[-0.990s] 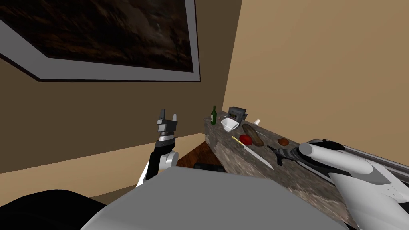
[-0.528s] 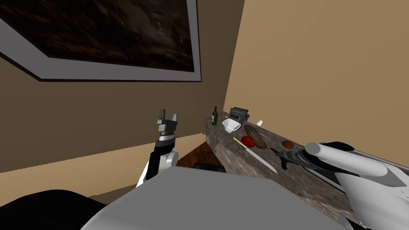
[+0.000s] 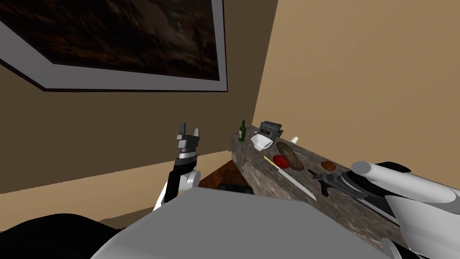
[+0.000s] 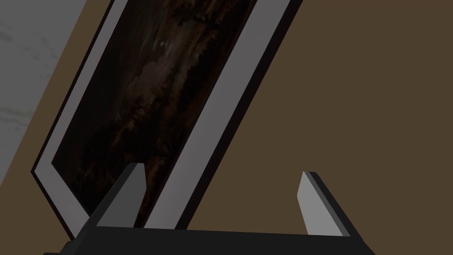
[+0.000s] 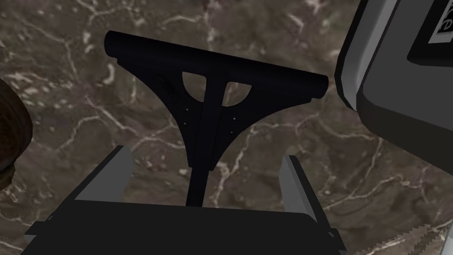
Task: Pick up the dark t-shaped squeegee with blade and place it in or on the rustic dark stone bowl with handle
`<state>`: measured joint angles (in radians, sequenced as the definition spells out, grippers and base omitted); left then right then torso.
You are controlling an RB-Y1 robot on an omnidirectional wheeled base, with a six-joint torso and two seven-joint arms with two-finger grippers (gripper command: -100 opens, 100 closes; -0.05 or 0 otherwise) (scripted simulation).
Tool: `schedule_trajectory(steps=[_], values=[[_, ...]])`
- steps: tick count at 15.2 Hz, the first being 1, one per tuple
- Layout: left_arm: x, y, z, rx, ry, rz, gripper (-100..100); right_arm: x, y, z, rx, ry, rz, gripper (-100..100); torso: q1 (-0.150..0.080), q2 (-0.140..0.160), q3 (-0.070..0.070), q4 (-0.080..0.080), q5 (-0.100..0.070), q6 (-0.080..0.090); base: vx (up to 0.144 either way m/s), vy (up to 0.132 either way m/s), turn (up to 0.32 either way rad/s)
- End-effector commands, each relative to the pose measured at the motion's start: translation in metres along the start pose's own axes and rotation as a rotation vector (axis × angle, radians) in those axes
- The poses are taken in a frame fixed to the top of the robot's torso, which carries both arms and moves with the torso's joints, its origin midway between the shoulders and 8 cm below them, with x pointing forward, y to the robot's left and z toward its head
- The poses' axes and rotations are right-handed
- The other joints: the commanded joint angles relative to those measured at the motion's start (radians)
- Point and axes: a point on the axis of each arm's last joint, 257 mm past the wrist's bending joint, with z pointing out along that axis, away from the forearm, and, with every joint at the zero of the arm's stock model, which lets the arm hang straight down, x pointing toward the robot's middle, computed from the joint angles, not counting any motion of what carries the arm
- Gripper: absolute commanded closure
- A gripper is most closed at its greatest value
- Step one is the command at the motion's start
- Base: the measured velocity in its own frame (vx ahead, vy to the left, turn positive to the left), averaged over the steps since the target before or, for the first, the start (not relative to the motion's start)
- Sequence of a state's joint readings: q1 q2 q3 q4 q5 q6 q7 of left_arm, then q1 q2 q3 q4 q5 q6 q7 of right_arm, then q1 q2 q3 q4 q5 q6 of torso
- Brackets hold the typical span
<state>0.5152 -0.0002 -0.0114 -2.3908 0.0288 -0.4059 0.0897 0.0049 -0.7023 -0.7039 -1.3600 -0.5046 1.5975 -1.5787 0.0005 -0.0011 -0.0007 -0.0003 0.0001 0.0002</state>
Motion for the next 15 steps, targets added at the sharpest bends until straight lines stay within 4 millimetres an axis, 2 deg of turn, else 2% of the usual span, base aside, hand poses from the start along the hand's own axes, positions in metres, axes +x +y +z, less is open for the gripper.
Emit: schedule_trajectory(steps=[1,2,6,8,9,13,14,15], values=[[0.0,0.0,0.0,0.0,0.0,0.0,0,-0.006,0.002,-0.002,0.008,-0.029,0.036,-100,0.0,0.0,0.0,0.0,0.0,0.0,0.016,-0.003,0.016],[0.0,0.0,0.0,0.0,0.0,0.0,0,-0.002,0.001,-0.001,0.003,-0.012,0.016,-100,0.0,0.0,0.0,0.0,0.0,0.0,0.01,-0.003,0.006],[0.0,0.0,0.0,0.0,0.0,0.0,0,-0.01,0.0,0.02,0.008,-0.016,0.01,-100,-0.001,-0.001,0.0,0.0,0.0,0.0,0.033,-0.011,-0.039],[0.0,0.0,0.0,0.0,0.0,0.0,0,-0.011,0.0,0.018,0.008,-0.018,0.012,-100,-0.001,-0.001,-0.001,0.0,0.0,0.0,0.026,-0.008,-0.022],[0.0,0.0,0.0,0.0,0.0,0.0,0,-0.01,0.0,0.019,0.008,-0.017,0.011,100,-0.001,0.0,0.0,0.0,0.0,0.0,0.0,0.0,0.0],[0.0,0.0,0.0,0.0,0.0,0.0,0,-0.01,0.0,0.019,0.008,-0.016,0.012,100,-0.001,0.001,0.001,0.0,0.0,0.0,0.0,0.0,0.0],[0.0,0.0,0.0,0.0,0.0,0.0,0,-0.006,0.001,0.008,0.006,-0.016,0.016,100,-0.001,0.001,0.001,0.0,0.0,0.0,-0.021,0.006,0.053],[0.0,0.0,0.0,0.0,0.0,0.0,0,-0.005,0.001,0.006,0.006,-0.016,0.018,100,0.0,0.002,0.001,0.001,0.0,-0.001,-0.038,0.008,0.08]])
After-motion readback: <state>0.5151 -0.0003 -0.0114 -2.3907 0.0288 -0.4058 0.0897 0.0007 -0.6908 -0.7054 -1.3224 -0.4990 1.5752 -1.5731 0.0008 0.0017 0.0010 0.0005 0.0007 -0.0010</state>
